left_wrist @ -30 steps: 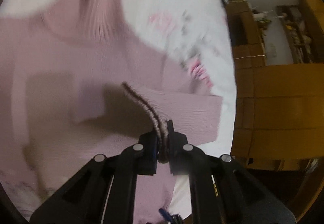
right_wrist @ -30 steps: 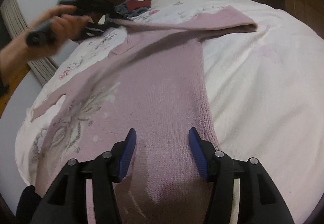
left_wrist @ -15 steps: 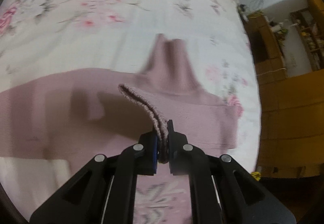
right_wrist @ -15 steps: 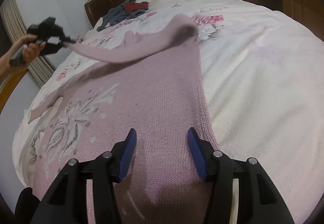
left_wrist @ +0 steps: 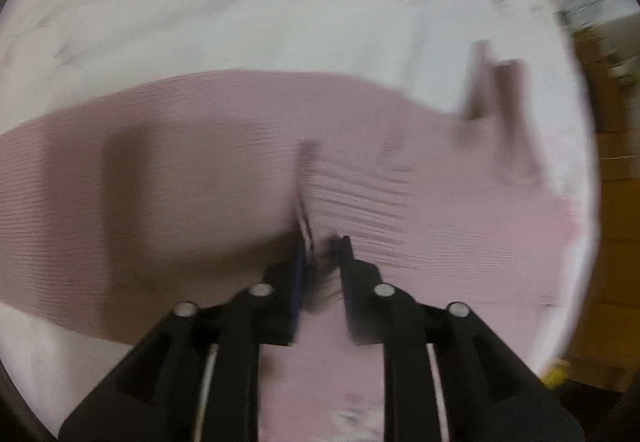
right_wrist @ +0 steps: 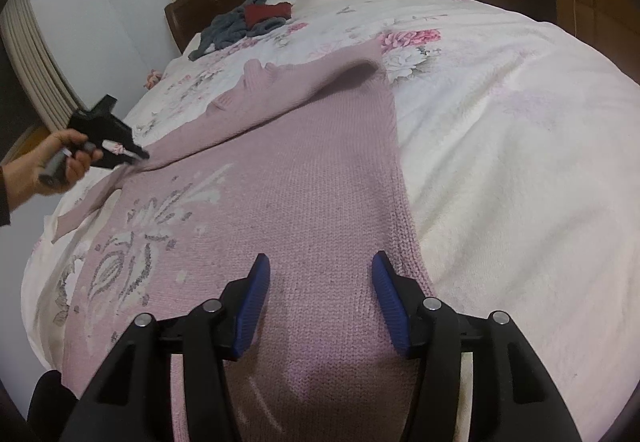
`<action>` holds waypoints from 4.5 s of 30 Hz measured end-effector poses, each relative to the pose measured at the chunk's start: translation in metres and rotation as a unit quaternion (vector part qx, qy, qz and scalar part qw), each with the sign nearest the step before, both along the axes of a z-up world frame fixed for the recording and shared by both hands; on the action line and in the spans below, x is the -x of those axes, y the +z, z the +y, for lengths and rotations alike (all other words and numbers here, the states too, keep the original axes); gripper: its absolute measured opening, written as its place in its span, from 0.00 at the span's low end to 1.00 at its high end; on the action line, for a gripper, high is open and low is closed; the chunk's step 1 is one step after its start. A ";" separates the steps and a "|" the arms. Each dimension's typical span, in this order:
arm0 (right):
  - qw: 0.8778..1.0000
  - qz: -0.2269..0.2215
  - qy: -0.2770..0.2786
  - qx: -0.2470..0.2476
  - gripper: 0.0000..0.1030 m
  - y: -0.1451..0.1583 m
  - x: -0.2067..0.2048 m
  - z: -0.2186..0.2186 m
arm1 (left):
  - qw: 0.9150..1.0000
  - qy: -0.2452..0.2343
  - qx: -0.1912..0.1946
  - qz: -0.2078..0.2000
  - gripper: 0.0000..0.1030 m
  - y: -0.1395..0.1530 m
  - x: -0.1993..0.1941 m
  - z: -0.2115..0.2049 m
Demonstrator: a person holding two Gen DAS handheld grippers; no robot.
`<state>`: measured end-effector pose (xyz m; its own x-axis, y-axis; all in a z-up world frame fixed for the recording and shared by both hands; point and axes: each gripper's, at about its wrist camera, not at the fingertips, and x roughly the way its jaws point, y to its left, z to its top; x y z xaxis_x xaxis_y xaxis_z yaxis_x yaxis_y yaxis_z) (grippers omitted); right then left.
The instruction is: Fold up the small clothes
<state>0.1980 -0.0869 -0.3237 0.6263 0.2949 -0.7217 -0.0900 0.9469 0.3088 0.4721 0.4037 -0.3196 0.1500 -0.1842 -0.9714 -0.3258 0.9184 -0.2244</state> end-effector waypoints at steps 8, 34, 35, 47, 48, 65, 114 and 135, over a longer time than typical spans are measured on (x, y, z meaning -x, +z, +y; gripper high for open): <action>1.000 0.002 -0.003 -0.008 0.54 0.002 0.000 0.000 | 0.988 0.018 0.112 -0.106 0.59 0.031 0.018 -0.018; 0.993 0.015 0.114 -0.023 0.60 0.045 0.039 0.097 | 0.908 0.363 0.068 -0.198 0.88 0.092 0.288 0.366; 0.993 0.017 0.118 -0.024 0.60 0.045 0.038 0.102 | 0.903 0.375 0.076 -0.197 0.88 0.086 0.293 0.376; 0.987 0.025 0.157 -0.015 0.61 0.057 0.028 0.154 | 0.875 0.423 0.131 -0.199 0.68 0.010 0.262 0.407; 0.987 0.026 0.157 -0.014 0.61 0.058 0.026 0.155 | 0.875 0.423 0.129 -0.196 0.56 0.009 0.260 0.409; 0.991 0.023 0.123 -0.039 0.62 0.086 0.016 0.134 | 0.902 0.255 0.092 -0.336 0.07 0.174 0.186 0.293; 0.914 0.333 0.104 -0.208 0.52 -0.044 -0.307 0.188 | 0.956 0.018 0.231 -0.177 0.82 -0.003 0.279 -0.077; 0.972 0.165 0.104 -0.128 0.07 0.148 -0.324 0.076 | 0.952 0.025 0.233 -0.197 0.82 0.039 0.267 -0.048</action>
<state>0.5224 -0.0112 -0.1758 0.2807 0.5872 -0.7592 -0.1274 0.8068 0.5769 0.2051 0.3562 -0.2803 0.5057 -0.5644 -0.6525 -0.1724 0.6749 -0.7175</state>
